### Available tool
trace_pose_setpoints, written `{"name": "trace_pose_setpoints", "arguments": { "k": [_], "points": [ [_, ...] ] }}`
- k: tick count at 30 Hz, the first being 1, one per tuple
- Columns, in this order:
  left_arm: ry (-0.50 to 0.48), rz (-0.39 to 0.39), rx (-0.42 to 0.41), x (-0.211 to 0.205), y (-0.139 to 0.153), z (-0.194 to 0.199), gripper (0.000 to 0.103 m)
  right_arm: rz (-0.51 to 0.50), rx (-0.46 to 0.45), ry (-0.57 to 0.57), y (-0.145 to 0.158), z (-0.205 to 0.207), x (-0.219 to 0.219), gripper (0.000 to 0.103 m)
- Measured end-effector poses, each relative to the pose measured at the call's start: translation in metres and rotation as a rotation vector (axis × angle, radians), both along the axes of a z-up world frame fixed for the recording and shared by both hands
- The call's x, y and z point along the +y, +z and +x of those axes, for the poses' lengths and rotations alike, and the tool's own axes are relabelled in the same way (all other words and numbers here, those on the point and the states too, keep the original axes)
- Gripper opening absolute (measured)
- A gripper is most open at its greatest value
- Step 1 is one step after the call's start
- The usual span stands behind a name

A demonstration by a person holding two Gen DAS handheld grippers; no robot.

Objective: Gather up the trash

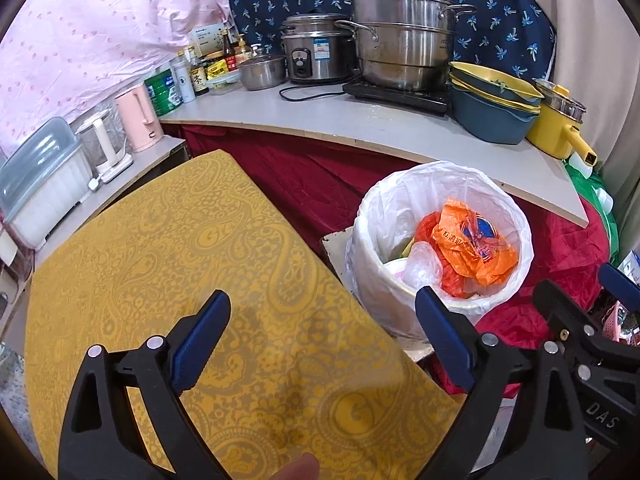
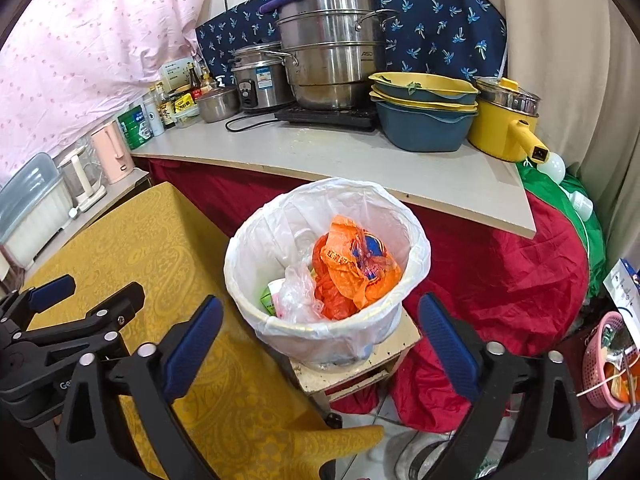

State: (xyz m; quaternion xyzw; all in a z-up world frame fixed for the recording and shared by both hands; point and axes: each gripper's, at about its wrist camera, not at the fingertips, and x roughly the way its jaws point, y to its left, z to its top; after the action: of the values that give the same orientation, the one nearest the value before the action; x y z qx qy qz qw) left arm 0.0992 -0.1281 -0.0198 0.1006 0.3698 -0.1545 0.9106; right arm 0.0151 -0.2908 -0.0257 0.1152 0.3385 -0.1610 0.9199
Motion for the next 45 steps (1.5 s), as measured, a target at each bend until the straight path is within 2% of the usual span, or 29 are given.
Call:
{"name": "trace_pose_setpoints", "arguments": {
  "k": [15, 45],
  "points": [
    [0.019, -0.016, 0.001, 0.012, -0.01, -0.012, 0.091, -0.014, 0.014, -0.013, -0.006, -0.009, 0.005, 0.096],
    [0.087, -0.025, 0.029, 0.024, -0.019, -0.007, 0.091, -0.035, 0.04, -0.014, -0.018, -0.01, 0.016, 0.096]
  ]
}}
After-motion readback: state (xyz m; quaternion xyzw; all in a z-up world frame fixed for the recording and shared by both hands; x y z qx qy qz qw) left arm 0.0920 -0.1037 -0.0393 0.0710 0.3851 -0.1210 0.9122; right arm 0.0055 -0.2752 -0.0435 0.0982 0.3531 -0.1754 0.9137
